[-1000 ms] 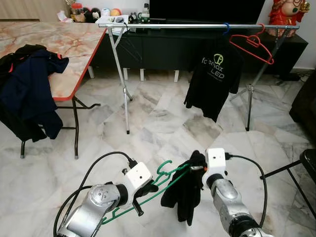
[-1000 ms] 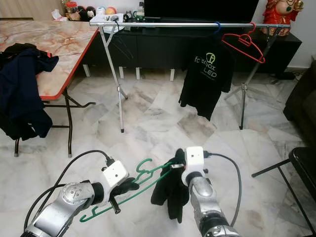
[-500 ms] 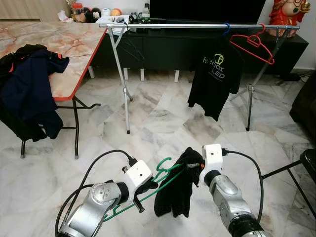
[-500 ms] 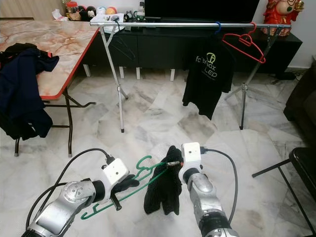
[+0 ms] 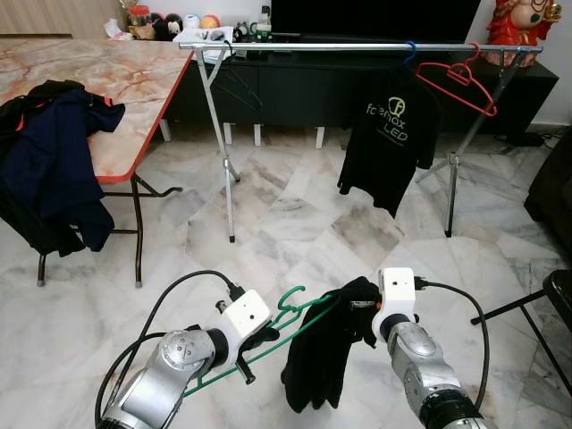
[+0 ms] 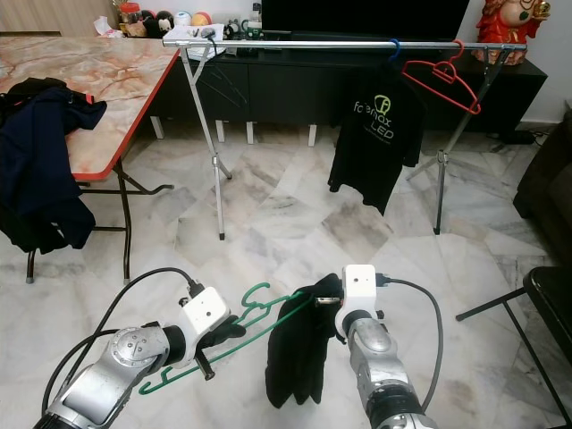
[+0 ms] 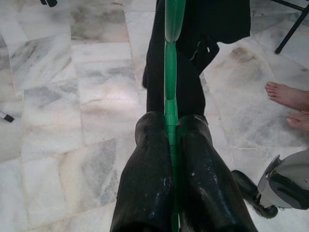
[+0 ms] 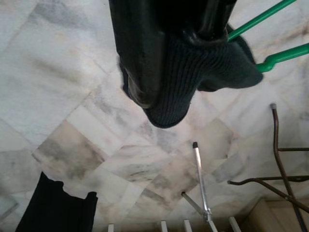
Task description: Hang hanger
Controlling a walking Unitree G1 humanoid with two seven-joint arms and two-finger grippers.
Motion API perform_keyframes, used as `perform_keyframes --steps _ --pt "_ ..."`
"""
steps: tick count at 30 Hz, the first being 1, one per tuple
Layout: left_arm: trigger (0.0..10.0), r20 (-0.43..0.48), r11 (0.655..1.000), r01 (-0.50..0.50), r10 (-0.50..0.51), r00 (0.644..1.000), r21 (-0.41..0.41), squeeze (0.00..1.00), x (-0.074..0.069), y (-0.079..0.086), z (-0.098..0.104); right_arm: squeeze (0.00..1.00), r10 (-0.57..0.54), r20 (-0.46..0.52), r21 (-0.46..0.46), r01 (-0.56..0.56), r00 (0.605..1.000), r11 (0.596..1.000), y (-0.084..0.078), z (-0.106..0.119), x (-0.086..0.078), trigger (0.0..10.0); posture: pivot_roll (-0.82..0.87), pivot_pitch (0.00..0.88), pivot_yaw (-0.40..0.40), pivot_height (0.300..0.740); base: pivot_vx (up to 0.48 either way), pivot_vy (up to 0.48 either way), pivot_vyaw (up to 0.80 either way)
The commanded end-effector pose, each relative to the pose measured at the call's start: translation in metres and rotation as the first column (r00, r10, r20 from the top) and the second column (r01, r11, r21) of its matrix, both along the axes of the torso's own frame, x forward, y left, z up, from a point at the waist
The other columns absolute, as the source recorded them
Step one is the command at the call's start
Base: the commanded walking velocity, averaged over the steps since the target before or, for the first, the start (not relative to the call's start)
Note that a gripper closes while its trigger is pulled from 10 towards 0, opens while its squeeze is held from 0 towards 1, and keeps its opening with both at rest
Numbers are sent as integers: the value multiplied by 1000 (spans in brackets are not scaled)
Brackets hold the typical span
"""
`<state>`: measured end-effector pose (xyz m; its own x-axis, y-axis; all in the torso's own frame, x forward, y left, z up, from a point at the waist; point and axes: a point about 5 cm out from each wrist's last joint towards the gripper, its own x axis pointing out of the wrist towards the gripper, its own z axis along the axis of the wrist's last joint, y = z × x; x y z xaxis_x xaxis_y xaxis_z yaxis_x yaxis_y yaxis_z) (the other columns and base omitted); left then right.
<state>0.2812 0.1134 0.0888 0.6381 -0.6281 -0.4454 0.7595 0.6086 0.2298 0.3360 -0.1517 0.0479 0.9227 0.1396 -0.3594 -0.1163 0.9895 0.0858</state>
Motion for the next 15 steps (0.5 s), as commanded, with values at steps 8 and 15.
perform_keyframes --steps 8,15 --pt "10000 18 1000 -3 3 1000 -4 0 3 -1 2 0 147 110 97 -157 983 983 24 29 9 10000 59 105 -18 740 0 0 0" --pt "10000 25 1000 5 -4 1000 -31 0 3 -4 4 0 259 182 50 -272 949 961 30 51 11 10000 55 108 -20 740 0 0 0"
